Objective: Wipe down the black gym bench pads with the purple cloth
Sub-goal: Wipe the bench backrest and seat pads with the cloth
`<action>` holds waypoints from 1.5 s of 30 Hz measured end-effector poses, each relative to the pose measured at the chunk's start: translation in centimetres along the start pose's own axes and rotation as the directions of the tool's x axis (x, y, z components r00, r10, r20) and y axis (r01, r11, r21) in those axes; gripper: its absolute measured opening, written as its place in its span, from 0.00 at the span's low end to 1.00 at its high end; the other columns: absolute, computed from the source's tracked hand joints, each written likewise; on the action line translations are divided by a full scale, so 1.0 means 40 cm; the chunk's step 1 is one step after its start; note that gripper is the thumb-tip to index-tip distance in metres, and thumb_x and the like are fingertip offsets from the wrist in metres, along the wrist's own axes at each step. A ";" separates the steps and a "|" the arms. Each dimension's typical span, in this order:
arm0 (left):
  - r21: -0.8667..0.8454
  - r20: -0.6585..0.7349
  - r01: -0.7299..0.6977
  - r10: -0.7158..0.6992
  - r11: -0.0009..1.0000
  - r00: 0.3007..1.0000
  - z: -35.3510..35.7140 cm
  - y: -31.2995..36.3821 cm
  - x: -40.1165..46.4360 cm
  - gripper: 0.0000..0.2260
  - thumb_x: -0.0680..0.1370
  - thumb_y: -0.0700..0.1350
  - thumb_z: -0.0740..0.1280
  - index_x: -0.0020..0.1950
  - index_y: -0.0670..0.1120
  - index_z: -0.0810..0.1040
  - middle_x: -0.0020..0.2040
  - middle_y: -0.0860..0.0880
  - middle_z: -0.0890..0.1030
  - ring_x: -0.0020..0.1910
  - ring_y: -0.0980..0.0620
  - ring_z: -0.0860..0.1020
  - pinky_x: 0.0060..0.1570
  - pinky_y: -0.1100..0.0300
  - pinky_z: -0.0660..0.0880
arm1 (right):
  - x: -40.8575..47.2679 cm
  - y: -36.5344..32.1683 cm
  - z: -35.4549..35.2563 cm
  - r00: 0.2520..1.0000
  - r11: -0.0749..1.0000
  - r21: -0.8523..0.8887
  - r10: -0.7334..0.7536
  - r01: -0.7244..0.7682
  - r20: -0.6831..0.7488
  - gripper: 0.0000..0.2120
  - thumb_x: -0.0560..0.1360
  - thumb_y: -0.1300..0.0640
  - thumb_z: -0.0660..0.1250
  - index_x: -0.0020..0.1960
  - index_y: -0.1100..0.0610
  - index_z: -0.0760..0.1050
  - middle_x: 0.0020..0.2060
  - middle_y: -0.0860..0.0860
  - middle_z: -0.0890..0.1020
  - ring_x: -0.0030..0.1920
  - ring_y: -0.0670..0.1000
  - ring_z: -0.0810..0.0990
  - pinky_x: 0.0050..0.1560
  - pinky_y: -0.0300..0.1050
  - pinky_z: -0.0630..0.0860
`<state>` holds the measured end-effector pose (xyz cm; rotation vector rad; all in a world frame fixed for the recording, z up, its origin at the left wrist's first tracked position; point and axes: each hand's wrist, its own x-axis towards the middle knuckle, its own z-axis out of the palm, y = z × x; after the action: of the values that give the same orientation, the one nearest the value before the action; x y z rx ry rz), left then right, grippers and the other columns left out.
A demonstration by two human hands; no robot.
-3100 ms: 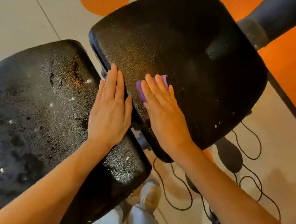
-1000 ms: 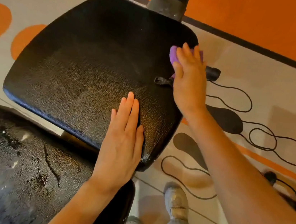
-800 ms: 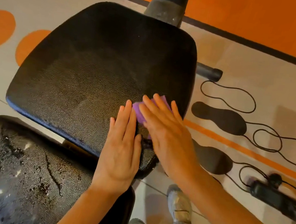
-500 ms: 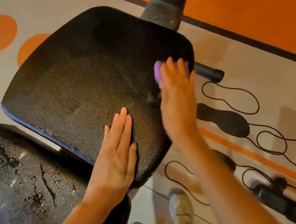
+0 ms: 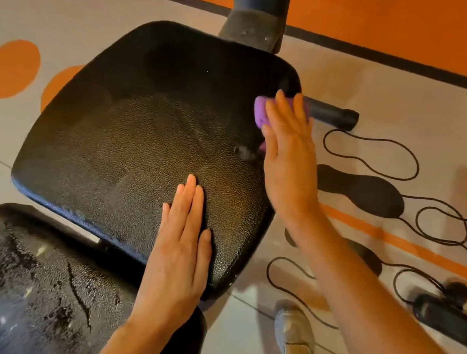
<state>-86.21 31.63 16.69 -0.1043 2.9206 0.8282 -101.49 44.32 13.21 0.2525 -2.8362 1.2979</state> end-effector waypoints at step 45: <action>0.020 0.166 -0.395 0.387 0.918 0.907 -0.004 -0.045 0.016 0.23 0.84 0.45 0.51 0.79 0.44 0.53 0.80 0.51 0.52 0.79 0.57 0.47 0.78 0.53 0.44 | -0.561 -0.166 0.153 0.903 0.075 0.997 0.429 -0.010 -0.023 0.24 0.81 0.67 0.54 0.75 0.56 0.59 0.74 0.46 0.66 0.73 0.44 0.64 0.68 0.39 0.67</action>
<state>-86.68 29.98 15.80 0.5463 2.8443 0.7602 -77.99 38.62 12.45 -0.4404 -1.1875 2.8076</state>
